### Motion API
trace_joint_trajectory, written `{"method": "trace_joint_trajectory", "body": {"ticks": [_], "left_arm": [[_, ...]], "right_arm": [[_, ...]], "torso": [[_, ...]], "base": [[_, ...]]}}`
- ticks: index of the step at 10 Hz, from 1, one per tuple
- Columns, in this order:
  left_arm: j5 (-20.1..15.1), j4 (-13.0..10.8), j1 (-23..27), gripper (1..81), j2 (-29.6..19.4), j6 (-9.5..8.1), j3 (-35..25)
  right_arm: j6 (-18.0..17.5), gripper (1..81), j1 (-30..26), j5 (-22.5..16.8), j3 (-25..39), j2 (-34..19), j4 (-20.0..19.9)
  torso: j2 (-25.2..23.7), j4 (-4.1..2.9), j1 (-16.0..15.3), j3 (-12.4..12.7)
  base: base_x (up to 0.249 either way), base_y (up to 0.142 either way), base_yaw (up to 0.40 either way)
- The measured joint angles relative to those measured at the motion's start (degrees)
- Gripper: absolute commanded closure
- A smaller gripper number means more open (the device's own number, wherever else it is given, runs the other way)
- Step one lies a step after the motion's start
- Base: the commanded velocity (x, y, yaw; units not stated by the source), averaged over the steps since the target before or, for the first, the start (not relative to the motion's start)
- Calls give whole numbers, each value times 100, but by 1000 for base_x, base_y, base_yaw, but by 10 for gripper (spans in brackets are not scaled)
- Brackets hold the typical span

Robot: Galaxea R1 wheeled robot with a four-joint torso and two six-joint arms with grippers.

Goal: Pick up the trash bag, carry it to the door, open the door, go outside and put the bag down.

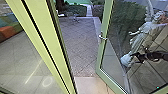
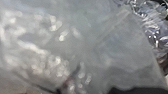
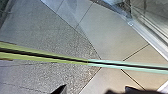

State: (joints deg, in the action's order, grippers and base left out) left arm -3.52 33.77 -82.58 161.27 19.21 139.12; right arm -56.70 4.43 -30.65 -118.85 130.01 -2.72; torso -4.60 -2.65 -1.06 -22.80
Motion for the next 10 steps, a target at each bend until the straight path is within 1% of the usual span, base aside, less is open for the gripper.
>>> {"method": "trace_joint_trajectory", "body": {"ticks": [2,3,4,5,7,8,10], "left_arm": [[5,2,0,811,-16,-1,0],[0,0,0,811,-13,0,-1],[2,0,0,811,-13,2,0],[2,0,-2,811,-11,0,-1],[9,0,-30,811,-13,2,-1],[9,0,-60,811,-13,2,-1],[11,0,-60,811,-13,2,-1]], "right_arm": [[524,10,-2,-101,-232,63,29],[909,10,-85,-221,-364,163,0],[1263,10,-250,-328,-491,271,-85],[1475,10,-435,-397,-550,330,-146],[1663,10,-505,-394,-560,271,-146],[1660,10,-506,-396,-546,177,-199],[1657,10,-508,-433,-310,-199,-483]], "torso": [[0,0,0,0],[0,0,0,0],[0,0,0,0],[0,0,0,0],[0,-2,0,0],[0,-2,0,0],[0,-2,0,0]], "base": [[0,0,0],[0,0,0],[0,0,0],[0,0,0],[0,0,0],[0,0,0],[0,0,0]]}}
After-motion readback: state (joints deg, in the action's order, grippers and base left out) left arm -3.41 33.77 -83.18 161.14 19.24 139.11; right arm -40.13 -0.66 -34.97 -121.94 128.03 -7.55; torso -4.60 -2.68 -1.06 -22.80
